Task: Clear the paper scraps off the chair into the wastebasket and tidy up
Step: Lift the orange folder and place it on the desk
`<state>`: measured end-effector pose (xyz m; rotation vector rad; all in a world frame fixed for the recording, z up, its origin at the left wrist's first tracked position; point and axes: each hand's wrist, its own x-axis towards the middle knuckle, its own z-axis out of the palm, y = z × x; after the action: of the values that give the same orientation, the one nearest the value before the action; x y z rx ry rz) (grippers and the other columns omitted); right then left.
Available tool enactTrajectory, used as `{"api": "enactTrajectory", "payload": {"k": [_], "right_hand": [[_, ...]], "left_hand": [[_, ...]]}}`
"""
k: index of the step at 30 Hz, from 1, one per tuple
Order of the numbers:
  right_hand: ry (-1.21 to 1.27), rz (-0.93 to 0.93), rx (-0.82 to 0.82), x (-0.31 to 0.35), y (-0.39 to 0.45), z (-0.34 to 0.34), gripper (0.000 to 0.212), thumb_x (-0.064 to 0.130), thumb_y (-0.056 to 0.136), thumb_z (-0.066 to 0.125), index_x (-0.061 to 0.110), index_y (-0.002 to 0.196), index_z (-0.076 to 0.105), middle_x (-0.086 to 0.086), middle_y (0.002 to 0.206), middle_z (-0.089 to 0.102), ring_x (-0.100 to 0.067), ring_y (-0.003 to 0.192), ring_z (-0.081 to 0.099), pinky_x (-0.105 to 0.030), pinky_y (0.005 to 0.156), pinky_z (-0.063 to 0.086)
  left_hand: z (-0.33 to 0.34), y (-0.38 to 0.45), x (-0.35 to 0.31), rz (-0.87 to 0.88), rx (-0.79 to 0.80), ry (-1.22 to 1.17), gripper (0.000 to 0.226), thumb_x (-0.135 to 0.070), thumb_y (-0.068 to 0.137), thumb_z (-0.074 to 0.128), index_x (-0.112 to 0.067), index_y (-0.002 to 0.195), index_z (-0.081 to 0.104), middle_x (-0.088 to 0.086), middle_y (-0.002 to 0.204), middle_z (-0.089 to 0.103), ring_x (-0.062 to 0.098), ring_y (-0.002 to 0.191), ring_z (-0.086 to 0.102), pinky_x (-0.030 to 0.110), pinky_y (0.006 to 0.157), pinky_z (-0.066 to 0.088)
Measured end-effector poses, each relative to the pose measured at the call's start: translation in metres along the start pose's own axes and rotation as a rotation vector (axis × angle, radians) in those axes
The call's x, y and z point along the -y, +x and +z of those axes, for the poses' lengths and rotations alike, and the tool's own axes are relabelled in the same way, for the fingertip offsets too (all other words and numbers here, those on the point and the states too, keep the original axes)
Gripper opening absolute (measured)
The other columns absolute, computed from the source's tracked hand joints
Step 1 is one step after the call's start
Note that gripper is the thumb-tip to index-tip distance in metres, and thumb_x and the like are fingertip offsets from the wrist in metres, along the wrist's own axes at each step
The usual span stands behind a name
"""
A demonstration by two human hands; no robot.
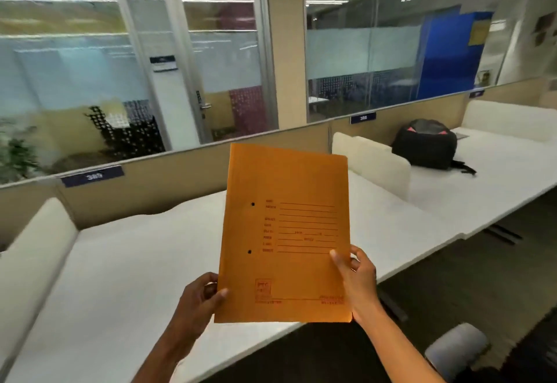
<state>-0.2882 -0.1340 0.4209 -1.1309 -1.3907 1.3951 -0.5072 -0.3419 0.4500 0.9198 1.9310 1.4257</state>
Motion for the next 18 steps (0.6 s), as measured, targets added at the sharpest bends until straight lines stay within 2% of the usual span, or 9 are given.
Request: {"api": "enactTrajectory", "payload": {"k": [2, 6, 8, 12, 14, 16, 18], "right_hand": [[-0.024, -0.057, 0.055, 0.023, -0.007, 0.035, 0.039, 0.067, 0.076, 0.059, 0.049, 0.108, 0.046, 0.018, 0.102, 0.059, -0.006, 0.087, 0.059, -0.029, 0.069, 0.049], [-0.026, -0.132, 0.157, 0.064, -0.025, 0.097, 0.046, 0.059, 0.082, 0.059, 0.04, 0.122, 0.046, 0.006, 0.122, 0.058, -0.018, 0.099, 0.056, -0.043, 0.087, 0.052], [-0.026, -0.162, 0.188, 0.083, -0.033, 0.124, 0.051, 0.055, 0.084, 0.059, 0.033, 0.128, 0.047, 0.0, 0.129, 0.058, -0.02, 0.101, 0.055, -0.047, 0.092, 0.051], [0.0, -0.201, 0.271, 0.12, -0.056, 0.17, 0.066, 0.057, 0.078, 0.058, 0.028, 0.136, 0.045, -0.005, 0.136, 0.056, -0.029, 0.112, 0.057, -0.052, 0.094, 0.049], [0.018, -0.221, 0.293, 0.136, -0.065, 0.185, 0.067, 0.057, 0.076, 0.058, 0.029, 0.136, 0.044, -0.006, 0.136, 0.056, -0.033, 0.115, 0.057, -0.053, 0.093, 0.049], [0.032, -0.24, 0.319, 0.148, -0.073, 0.198, 0.064, 0.054, 0.079, 0.059, 0.029, 0.136, 0.045, -0.006, 0.136, 0.056, -0.033, 0.114, 0.057, -0.054, 0.093, 0.049], [0.053, -0.26, 0.342, 0.159, -0.079, 0.206, 0.056, 0.05, 0.083, 0.062, 0.029, 0.133, 0.047, -0.006, 0.133, 0.058, -0.029, 0.106, 0.058, -0.054, 0.09, 0.05]], "left_hand": [[-0.037, -0.009, -0.007, 0.018, -0.076, -0.003, 0.029, -0.043, 0.084, 0.061, -0.024, 0.106, 0.062, -0.011, 0.103, 0.073, 0.013, 0.092, 0.071, 0.019, 0.066, 0.056], [-0.103, -0.027, -0.017, 0.048, -0.202, 0.005, 0.021, -0.034, 0.092, 0.057, -0.022, 0.109, 0.06, -0.006, 0.111, 0.069, 0.02, 0.101, 0.068, 0.037, 0.083, 0.056], [-0.131, -0.037, -0.023, 0.067, -0.25, 0.008, 0.019, -0.031, 0.093, 0.057, -0.021, 0.108, 0.06, -0.003, 0.111, 0.069, 0.022, 0.102, 0.067, 0.039, 0.085, 0.056], [-0.178, -0.059, -0.032, 0.099, -0.353, -0.006, 0.013, -0.026, 0.095, 0.055, -0.021, 0.106, 0.06, -0.005, 0.107, 0.071, 0.02, 0.1, 0.068, 0.026, 0.073, 0.055], [-0.192, -0.068, -0.036, 0.113, -0.402, -0.005, 0.012, -0.024, 0.095, 0.055, -0.022, 0.105, 0.06, -0.007, 0.106, 0.07, 0.019, 0.1, 0.068, 0.025, 0.071, 0.055], [-0.204, -0.078, -0.04, 0.123, -0.45, -0.017, 0.012, -0.022, 0.095, 0.056, -0.022, 0.106, 0.06, -0.006, 0.106, 0.07, 0.02, 0.1, 0.067, 0.031, 0.077, 0.056], [-0.212, -0.085, -0.046, 0.128, -0.477, -0.028, 0.013, -0.02, 0.095, 0.056, -0.019, 0.107, 0.06, 0.0, 0.109, 0.07, 0.024, 0.102, 0.067, 0.043, 0.087, 0.056]]}}
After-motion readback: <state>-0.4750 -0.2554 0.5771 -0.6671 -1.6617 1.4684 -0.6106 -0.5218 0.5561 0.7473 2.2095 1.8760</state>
